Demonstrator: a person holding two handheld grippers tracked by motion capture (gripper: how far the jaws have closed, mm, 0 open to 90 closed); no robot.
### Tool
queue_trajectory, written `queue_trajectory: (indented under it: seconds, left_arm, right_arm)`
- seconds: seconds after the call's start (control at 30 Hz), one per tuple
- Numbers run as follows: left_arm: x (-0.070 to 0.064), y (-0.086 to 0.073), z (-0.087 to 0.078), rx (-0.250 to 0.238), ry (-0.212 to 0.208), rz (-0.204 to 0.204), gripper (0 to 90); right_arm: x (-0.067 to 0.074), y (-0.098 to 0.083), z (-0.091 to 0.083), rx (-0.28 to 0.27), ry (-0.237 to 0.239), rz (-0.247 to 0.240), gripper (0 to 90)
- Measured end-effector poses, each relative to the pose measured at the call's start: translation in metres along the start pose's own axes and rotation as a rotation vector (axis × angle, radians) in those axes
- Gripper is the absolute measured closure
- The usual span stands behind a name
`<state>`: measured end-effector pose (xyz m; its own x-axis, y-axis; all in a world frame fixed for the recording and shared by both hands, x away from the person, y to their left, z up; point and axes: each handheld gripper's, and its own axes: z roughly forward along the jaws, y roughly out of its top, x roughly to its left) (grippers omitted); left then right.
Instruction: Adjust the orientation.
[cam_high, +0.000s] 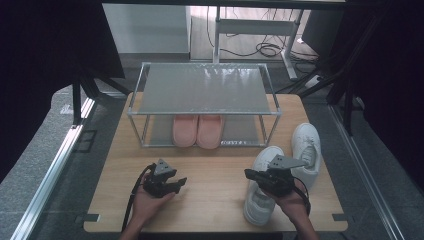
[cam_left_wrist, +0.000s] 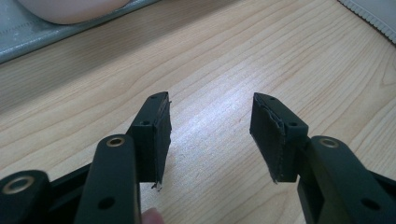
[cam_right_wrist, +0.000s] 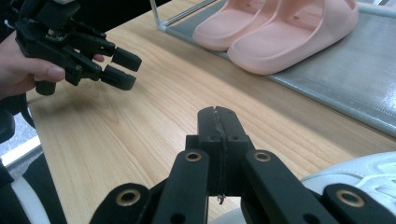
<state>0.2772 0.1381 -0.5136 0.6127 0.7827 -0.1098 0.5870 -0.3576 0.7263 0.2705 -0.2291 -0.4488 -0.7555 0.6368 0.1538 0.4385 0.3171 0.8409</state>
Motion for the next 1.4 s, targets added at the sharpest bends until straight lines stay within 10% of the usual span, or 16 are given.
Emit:
queue_trajectory:
  seconds: [0.57, 1.4]
  left_arm:
    - [0.001, -0.001, 0.000, 0.005, -0.007, -0.003, 48.9]
    - [0.003, -0.002, 0.002, 0.022, -0.016, 0.002, 48.9]
  right_arm:
    - [0.029, -0.005, 0.020, 0.123, -0.004, -0.097, 90.0]
    - [0.037, -0.026, 0.002, 0.187, -0.044, -0.056, 90.0]
